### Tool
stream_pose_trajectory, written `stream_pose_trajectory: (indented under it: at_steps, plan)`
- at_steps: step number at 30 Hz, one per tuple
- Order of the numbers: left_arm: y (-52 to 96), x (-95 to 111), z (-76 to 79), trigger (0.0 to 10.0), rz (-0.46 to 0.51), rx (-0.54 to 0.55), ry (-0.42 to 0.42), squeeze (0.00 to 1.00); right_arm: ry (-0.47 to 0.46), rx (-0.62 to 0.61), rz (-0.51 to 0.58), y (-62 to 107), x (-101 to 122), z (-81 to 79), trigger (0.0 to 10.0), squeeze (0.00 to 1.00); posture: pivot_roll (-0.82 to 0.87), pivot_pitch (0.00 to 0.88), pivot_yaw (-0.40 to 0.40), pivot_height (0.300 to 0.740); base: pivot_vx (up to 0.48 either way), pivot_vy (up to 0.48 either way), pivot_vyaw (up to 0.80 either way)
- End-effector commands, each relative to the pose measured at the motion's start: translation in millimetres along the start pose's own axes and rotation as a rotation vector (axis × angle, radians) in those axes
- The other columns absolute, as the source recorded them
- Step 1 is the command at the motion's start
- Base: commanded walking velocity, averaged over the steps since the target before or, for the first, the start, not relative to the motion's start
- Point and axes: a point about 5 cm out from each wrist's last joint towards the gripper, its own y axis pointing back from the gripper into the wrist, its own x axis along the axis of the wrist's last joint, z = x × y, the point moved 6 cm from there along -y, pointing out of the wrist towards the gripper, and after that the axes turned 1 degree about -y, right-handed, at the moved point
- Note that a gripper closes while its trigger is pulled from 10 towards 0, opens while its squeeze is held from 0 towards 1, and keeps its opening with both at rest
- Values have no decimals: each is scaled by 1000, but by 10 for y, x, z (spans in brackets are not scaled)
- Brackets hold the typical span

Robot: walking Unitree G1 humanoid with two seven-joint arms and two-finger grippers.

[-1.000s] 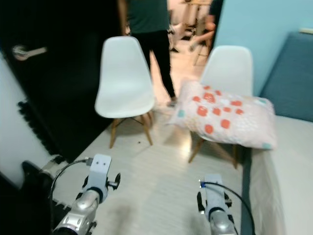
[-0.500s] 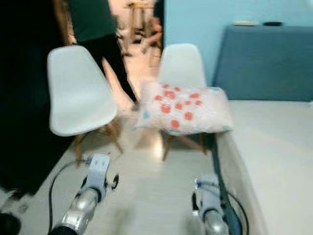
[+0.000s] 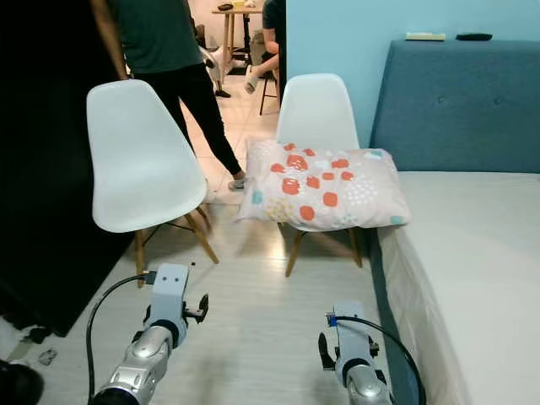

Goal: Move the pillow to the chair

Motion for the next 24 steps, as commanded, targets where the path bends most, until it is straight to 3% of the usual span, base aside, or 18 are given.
stream_pose_trajectory:
  at_steps: [1,8,19,24]
  plan:
    - [22,6,-21,10000,14,18,27,0,8,17,18,3,29,-27,10000,0,27,29,-37,740,274,0,0]
    - [86,-7,-56,10000,34,25,25,0,26,40,26,-14,73,-52,10000,0,41,41,-47,740,310,0,0]
    - [59,69,-116,10000,49,39,12,0,24,31,47,-44,164,-24,10000,0,42,40,-42,740,352,0,0]
    - [46,113,-90,10000,57,30,0,0,-20,12,52,-36,158,21,10000,0,41,39,-32,740,349,0,-110]
